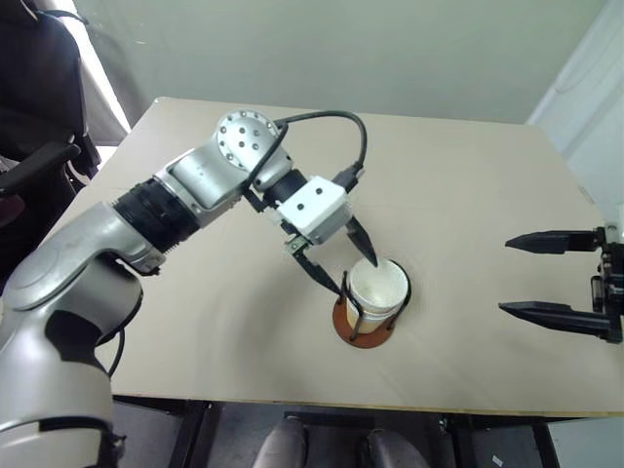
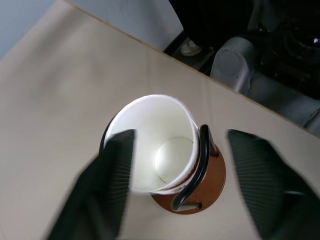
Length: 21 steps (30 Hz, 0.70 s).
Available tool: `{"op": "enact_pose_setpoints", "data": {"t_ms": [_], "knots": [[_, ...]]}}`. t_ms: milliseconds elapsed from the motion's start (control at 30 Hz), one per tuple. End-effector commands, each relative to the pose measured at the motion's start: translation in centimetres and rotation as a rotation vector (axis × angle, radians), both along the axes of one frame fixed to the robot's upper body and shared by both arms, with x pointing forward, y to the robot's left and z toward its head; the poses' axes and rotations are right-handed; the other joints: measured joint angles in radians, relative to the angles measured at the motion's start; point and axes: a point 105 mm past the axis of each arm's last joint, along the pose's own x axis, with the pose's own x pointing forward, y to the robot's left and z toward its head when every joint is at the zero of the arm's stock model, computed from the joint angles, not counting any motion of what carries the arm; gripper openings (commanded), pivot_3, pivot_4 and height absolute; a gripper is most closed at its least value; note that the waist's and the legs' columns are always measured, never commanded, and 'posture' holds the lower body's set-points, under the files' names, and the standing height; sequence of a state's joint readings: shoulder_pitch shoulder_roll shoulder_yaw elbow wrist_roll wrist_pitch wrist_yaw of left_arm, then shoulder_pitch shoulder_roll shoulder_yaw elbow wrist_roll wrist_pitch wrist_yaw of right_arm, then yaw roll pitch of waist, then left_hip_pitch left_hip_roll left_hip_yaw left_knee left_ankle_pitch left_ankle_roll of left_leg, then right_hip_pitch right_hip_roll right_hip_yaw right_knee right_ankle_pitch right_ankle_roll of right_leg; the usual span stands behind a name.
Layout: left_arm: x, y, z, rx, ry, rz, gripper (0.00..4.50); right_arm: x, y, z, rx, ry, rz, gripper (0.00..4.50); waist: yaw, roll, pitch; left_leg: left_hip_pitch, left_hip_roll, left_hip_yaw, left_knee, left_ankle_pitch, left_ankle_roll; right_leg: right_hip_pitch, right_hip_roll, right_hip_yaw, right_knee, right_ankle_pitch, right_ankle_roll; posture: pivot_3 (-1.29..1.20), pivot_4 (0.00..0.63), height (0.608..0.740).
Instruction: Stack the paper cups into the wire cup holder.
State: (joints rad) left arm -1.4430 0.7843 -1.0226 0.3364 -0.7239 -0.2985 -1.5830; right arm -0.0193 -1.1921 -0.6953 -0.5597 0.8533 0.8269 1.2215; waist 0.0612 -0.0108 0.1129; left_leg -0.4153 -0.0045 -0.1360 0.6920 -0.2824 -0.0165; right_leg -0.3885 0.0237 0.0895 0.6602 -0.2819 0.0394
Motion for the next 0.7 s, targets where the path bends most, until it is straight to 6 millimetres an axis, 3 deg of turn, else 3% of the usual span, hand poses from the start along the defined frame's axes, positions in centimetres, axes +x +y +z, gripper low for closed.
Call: {"op": "enact_pose_setpoints", "data": {"t_ms": [33,133,200,333,533,700], "knots": [[0.1,-0.1,0.9,-0.012,-0.037,-0.021,4.48,-0.1,0.4,0.6,-0.005,-0.033,0.022,4.5,0.0,0.0,0.0,0.0,0.0,0.0,0.0,0.0,0.0,0.0,0.0,0.0,0.0,0.0,0.0,0.0,0.15,0.74],[2.1,0.4,2.7,-0.124,-0.039,0.124,4.48,0.3,0.5,0.2,-0.009,-0.016,0.049,4.5,0.0,0.0,0.0,0.0,0.0,0.0,0.0,0.0,0.0,0.0,0.0,0.0,0.0,0.0,0.0,0.0,0.15,0.74],[4.3,2.5,3.9,-0.223,-0.017,0.312,4.48,0.9,0.5,-0.4,-0.025,-0.001,0.058,4.5,-0.003,0.0,0.0,0.0,0.0,0.001,0.0,0.0,0.0,0.0,0.0,0.0,0.0,0.0,0.0,0.0,0.15,0.74],[6.1,9.8,3.2,-0.276,0.045,0.647,4.48,2.0,-0.2,-1.4,-0.053,0.038,0.066,4.5,-0.03,0.004,-0.001,0.001,0.0,0.003,-0.002,0.0,0.0,-0.002,0.001,0.001,0.001,0.0,0.001,0.0,0.15,0.74],[3.9,17.9,0.4,-0.314,0.187,1.014,4.48,2.6,-2.1,-2.4,-0.071,0.109,0.079,4.5,-0.038,0.004,-0.002,0.002,0.0,0.003,-0.009,0.001,-0.002,-0.004,0.001,0.004,0.0,-0.001,0.002,0.0,0.15,0.74],[0.6,20.0,-2.0,-0.309,0.299,1.152,4.48,2.8,-3.1,-3.1,-0.085,0.139,0.08,4.5,-0.026,0.003,-0.002,0.002,0.0,0.003,-0.011,0.001,-0.002,-0.003,0.0,0.004,-0.004,-0.001,0.002,0.0,0.15,0.74]]}}
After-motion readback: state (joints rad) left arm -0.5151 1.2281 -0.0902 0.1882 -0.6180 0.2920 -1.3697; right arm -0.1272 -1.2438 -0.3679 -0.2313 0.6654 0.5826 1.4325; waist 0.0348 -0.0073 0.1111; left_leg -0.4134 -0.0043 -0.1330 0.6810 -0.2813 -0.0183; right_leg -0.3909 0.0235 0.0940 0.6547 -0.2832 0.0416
